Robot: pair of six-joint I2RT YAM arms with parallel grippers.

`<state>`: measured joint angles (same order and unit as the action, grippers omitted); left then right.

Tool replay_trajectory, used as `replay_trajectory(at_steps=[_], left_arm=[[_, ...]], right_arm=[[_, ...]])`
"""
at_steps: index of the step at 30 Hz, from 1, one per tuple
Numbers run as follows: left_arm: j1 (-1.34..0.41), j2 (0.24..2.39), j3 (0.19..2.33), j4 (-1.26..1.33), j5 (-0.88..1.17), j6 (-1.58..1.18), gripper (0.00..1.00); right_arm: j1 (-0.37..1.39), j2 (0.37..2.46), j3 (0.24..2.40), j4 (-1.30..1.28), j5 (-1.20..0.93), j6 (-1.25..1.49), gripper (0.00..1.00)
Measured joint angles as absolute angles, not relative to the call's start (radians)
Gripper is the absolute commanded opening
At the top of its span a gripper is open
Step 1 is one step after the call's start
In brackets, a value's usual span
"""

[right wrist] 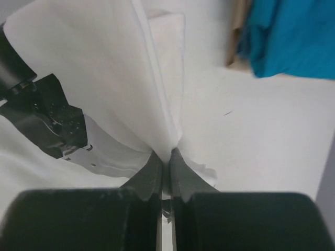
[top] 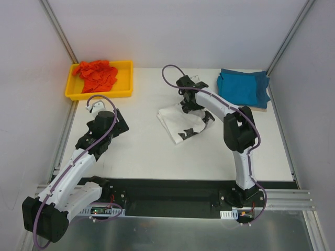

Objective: Fold and stack the t-shirts
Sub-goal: Neatly place the folded tshirt to the corner

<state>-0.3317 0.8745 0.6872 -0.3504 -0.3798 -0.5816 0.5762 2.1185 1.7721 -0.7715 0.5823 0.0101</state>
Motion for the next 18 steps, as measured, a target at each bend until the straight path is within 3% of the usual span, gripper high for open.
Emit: replay_trajectory(at_steps=[10, 18], left_arm=[[-0.332, 0.853, 0.678, -0.35, -0.407, -0.568, 0.99], [-0.332, 0.852, 0.676, -0.35, -0.411, -0.56, 0.99]], right_arm=[[0.492, 2.199, 2.025, -0.81, 0.877, -0.047, 0.01], [0.418, 2.214, 2.096, -0.64, 0.963, -0.251, 0.01]])
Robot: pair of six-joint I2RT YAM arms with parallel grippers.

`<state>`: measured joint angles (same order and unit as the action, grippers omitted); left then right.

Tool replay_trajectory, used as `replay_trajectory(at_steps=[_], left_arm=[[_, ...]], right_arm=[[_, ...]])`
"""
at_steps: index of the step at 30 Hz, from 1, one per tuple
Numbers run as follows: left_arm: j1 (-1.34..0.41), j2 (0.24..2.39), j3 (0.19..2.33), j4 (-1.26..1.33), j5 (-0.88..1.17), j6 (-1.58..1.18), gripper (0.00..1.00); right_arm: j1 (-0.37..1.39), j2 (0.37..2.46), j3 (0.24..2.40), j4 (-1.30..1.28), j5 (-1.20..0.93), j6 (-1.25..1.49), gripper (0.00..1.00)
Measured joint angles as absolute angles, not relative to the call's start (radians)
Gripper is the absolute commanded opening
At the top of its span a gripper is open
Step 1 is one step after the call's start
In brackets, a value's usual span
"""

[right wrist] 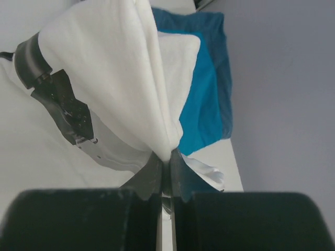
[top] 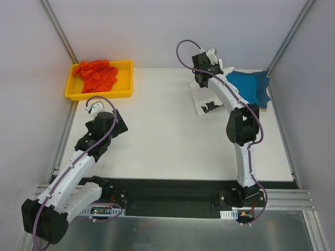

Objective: Fold and stack the t-shirts
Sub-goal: Neatly place the folded tshirt to the corner

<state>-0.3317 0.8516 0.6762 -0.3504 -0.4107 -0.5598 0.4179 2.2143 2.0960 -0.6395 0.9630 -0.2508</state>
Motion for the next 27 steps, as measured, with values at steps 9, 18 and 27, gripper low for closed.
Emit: replay_trajectory(at_steps=[9, 18, 27], left_arm=[[-0.332, 0.83, 0.672, -0.35, -0.413, -0.558, 0.99], [-0.332, 0.826, 0.671, -0.35, -0.413, -0.559, 0.99], [-0.332, 0.811, 0.671, -0.35, -0.4, -0.559, 0.99]], right_arm=[[0.39, 2.269, 2.177, -0.412, 1.044, -0.52, 0.01], [0.389, 2.269, 2.196, -0.309, 1.097, -0.67, 0.01], [0.389, 2.238, 2.197, -0.298, 1.111, -0.696, 0.01]])
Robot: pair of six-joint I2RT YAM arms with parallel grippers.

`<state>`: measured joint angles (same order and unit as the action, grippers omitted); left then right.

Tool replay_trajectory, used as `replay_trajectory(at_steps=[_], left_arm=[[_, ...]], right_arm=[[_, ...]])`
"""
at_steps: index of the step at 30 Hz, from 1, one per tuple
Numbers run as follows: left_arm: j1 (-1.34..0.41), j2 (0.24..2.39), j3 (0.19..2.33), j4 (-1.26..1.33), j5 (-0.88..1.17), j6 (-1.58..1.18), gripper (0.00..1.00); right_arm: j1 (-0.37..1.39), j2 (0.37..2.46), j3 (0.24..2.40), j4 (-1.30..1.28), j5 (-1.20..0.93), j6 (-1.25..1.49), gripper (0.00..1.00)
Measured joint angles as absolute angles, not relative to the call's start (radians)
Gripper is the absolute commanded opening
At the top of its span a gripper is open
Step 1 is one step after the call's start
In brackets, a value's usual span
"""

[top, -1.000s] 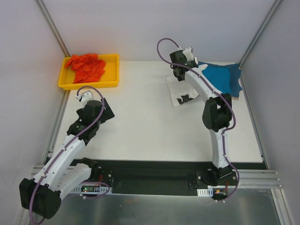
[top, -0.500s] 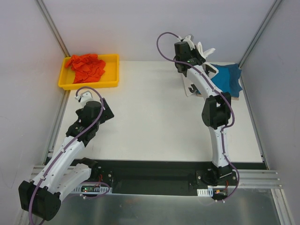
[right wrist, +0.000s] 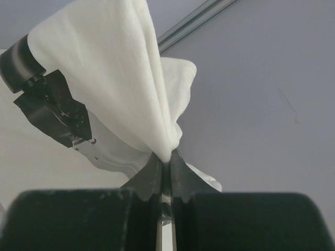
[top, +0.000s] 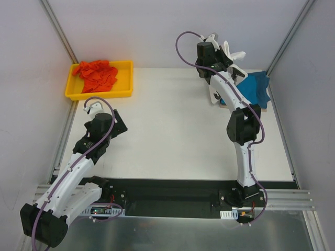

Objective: Fold and stack the t-shirts
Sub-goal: Neatly place the folded tshirt to the corner

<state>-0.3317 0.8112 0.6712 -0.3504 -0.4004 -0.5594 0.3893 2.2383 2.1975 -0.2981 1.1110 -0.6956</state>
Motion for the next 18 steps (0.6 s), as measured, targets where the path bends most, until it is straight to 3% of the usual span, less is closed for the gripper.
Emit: replay_trajectory(at_steps=[18], left_arm=[[-0.332, 0.809, 0.671, -0.35, -0.393, -0.56, 0.99]], right_arm=[[0.368, 2.157, 2.217, -0.293, 1.137, -0.672, 0.04]])
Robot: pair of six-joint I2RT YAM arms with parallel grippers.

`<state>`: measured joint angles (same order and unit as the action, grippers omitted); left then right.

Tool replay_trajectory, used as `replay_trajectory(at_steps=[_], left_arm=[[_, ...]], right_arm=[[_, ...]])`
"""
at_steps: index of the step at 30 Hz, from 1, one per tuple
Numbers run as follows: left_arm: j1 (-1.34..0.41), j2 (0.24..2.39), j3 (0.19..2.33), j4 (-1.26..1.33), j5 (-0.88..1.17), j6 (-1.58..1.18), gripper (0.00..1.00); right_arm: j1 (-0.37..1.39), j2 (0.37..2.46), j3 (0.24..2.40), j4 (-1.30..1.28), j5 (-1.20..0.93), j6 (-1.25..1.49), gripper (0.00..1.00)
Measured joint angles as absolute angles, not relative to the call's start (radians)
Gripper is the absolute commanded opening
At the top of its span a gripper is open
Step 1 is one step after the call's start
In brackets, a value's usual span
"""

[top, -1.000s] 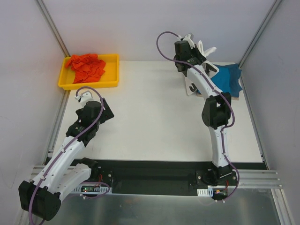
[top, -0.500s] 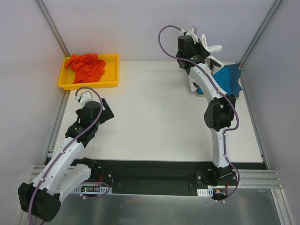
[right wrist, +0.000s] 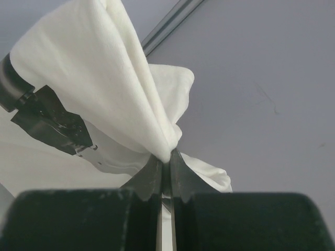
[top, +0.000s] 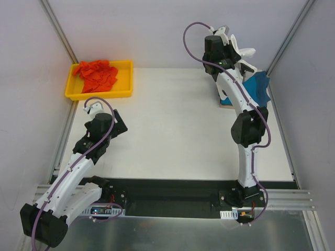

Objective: Fold and stack the t-shirts
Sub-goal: Neatly place the folded tshirt to the corner

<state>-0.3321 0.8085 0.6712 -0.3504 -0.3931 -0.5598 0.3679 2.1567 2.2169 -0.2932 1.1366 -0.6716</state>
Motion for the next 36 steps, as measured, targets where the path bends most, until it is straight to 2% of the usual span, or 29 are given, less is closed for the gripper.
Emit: replay_trajectory(at_steps=[12, 26, 35, 36], left_arm=[[-0.332, 0.847, 0.671, -0.35, -0.393, -0.561, 0.99], [-0.332, 0.908, 0.673, -0.35, -0.363, -0.57, 0.99], [-0.332, 0.908, 0.683, -0.35, -0.344, -0.584, 0.99], [-0.332, 0.908, 0.684, -0.35, -0.344, -0.585, 0.99]], right_arm=[[0.242, 2.168, 2.198, -0.461, 1.043, -0.455, 0.05], [0.131, 2.229, 2.181, -0.506, 0.875, -0.353, 0.17], [0.035, 2.254, 2.178, -0.558, 0.758, -0.279, 0.4], [0.028, 2.254, 2.178, -0.562, 0.751, -0.274, 0.5]])
